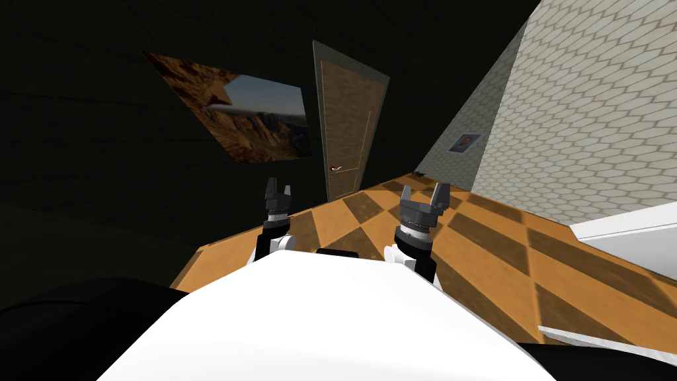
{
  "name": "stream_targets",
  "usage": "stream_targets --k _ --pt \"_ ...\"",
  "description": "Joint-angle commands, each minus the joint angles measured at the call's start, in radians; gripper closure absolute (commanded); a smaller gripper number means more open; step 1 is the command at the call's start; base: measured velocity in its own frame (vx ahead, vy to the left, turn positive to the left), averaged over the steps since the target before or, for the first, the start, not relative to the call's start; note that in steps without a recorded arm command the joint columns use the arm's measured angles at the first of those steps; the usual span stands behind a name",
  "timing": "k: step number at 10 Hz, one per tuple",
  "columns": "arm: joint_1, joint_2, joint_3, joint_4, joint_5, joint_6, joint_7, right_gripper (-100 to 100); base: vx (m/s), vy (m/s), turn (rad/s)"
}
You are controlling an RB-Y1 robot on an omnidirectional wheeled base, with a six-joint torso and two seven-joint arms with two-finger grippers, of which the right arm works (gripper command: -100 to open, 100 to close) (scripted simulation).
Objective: Pull the door open
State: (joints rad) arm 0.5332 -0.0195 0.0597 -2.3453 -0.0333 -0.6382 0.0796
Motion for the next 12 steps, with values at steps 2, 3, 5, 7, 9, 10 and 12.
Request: stream_targets --k 2,3,5,7,9,10,12 --pt "-0.024 -0.015 -0.008 0.058 -0.006 -0.001 -0.003 -100 0.022 0.01 0.141" --pt "-0.029 -0.018 -0.009 0.071 -0.007 -0.002 -0.004 -100 0.138 -0.007 0.075" --pt "-0.048 -0.028 -0.015 0.116 -0.012 -0.003 -0.007 -100 0.118 -0.01 0.115" --pt "-0.07 -0.039 -0.023 0.169 -0.017 -0.004 -0.01 -100 0.108 -0.011 0.136" --pt "-0.088 -0.048 -0.028 0.212 -0.022 -0.005 -0.012 -100 0.073 0.0 0.092" --pt "-0.097 -0.052 -0.031 0.234 -0.024 -0.006 -0.013 -100 0.063 -0.006 0.109" --pt "-0.115 -0.061 -0.037 0.279 -0.029 -0.007 -0.016 -100 0.081 -0.015 0.125"
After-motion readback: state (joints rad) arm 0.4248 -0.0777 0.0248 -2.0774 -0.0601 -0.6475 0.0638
